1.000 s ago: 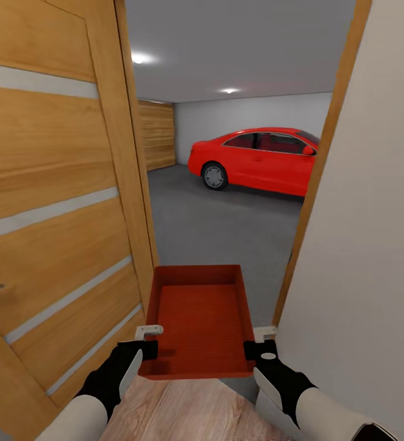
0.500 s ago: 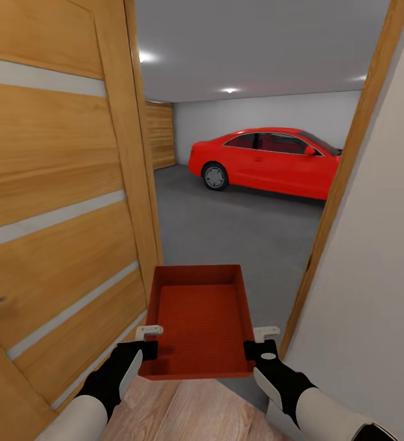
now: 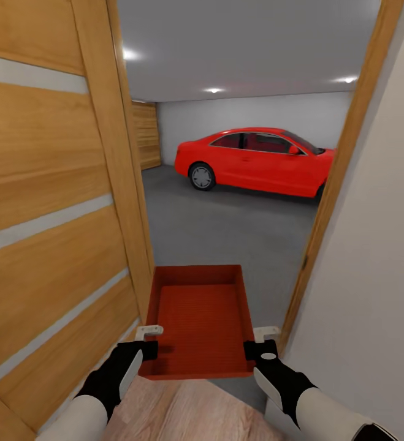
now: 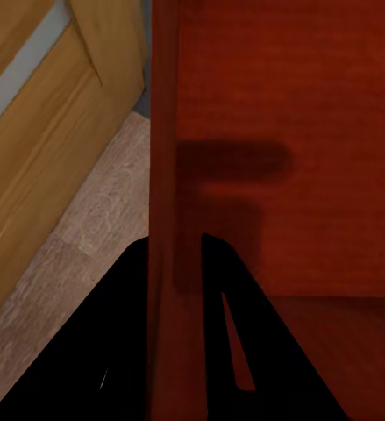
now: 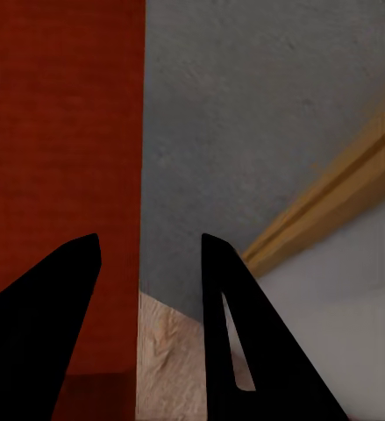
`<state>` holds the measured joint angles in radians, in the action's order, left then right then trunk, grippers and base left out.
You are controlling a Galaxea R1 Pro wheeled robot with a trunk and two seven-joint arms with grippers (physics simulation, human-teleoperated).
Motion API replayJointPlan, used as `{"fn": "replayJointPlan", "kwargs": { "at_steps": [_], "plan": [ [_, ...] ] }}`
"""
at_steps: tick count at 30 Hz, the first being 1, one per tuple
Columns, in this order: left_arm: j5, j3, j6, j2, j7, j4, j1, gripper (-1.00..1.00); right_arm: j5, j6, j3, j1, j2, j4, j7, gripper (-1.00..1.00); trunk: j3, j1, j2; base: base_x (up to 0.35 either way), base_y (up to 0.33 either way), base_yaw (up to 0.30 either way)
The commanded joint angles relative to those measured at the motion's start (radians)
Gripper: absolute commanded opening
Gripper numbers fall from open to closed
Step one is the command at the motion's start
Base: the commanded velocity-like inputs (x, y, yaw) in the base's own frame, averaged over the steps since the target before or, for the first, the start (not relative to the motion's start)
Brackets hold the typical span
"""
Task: Move the two storage containers from the living room to the garage. In the garage, place one container on the floor and stack the other container on top of it (either order is fine).
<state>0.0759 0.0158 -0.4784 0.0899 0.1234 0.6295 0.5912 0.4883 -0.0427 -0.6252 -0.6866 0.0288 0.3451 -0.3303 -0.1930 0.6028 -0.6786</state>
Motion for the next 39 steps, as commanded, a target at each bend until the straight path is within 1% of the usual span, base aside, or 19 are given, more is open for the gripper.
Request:
{"fn": "replayJointPlan", "kwargs": {
  "at_steps": [1, 10, 15, 24, 32, 36, 39],
  "plan": [
    [-0.031, -0.009, 0.006, 0.001, 0.032, 0.004, 0.001, -1.0, 0.016, -0.005, -0.004, -0.001, 0.019, 0.002, -0.009, -1.0, -0.002, 0.001, -0.001, 0.16, 0.273, -0.007],
    [-0.031, -0.008, 0.006, 0.001, 0.032, 0.004, 0.001, -1.0, 0.016, -0.005, -0.004, -0.001, 0.019, 0.002, -0.009, -1.0, -0.002, 0.001, -0.001, 0.16, 0.261, -0.001],
    [-0.031, -0.008, 0.006, 0.001, 0.033, 0.006, 0.001, -1.0, 0.016, -0.005, -0.004, -0.001, 0.019, 0.002, -0.009, -1.0, -0.002, 0.001, -0.001, 0.054, 0.059, -0.066],
    [-0.031, -0.008, 0.006, 0.001, 0.032, 0.007, 0.001, -1.0, 0.016, -0.005, -0.004, -0.001, 0.019, 0.002, -0.009, -1.0, -0.002, 0.001, -0.001, 0.026, 0.039, -0.202],
    [-0.031, -0.007, 0.006, 0.001, 0.031, 0.006, 0.001, -1.0, 0.016, -0.005, -0.004, -0.001, 0.019, 0.002, -0.009, -1.0, -0.002, 0.001, -0.001, 0.155, 0.243, -0.017],
    [-0.031, -0.007, 0.006, 0.001, 0.031, 0.007, 0.001, -1.0, 0.016, -0.005, -0.004, -0.001, 0.019, 0.002, -0.009, -1.0, -0.002, 0.001, -0.001, 0.062, 0.069, -0.021],
    [-0.031, -0.007, 0.006, 0.001, 0.031, 0.007, 0.0, -1.0, 0.016, -0.005, -0.004, -0.001, 0.02, 0.002, -0.009, -1.0, -0.002, 0.001, -0.001, 0.012, 0.014, -0.167]
  ]
}}
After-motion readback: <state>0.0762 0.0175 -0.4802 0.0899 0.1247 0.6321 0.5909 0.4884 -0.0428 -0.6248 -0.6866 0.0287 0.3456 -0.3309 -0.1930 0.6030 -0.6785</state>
